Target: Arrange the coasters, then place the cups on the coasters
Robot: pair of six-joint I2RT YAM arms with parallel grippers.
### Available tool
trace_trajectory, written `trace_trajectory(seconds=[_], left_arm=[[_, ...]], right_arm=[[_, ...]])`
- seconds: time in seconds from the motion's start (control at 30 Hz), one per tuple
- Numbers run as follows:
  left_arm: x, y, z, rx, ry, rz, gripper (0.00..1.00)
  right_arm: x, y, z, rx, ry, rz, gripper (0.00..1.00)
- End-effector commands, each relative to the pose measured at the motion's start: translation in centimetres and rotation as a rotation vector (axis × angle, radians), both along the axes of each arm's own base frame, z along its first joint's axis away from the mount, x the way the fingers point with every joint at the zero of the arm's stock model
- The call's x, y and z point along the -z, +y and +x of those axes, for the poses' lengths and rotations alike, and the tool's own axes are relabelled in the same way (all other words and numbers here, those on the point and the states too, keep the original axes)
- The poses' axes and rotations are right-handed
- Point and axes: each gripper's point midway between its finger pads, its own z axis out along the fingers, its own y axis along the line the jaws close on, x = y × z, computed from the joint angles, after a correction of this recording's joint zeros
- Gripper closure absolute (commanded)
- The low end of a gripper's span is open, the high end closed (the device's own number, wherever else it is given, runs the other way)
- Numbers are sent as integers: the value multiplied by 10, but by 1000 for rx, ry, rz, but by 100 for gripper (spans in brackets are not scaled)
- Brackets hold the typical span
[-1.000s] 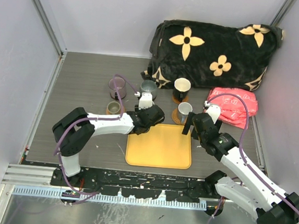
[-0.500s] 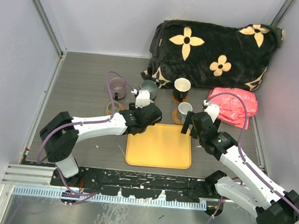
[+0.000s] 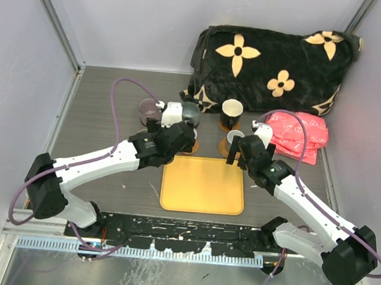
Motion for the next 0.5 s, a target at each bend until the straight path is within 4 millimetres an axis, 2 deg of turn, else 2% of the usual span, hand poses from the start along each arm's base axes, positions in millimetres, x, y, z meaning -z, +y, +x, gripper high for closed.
trace_trajectory(seconds=[0.0, 0.23, 0.37, 0.47], left_arm=[[-33, 20, 0, -9, -58, 29, 2], [-31, 49, 2, -31, -20, 47, 2], [-26, 68, 7, -39, 5, 18, 2], [-31, 87, 10, -63, -5, -1, 2]], right_arm=[[-40, 10, 26, 5, -118, 36, 0], [-58, 4, 36, 40, -173, 19, 0], [-62, -3, 45, 73, -162, 4, 0], [-64, -10, 53, 100, -149, 10, 0]])
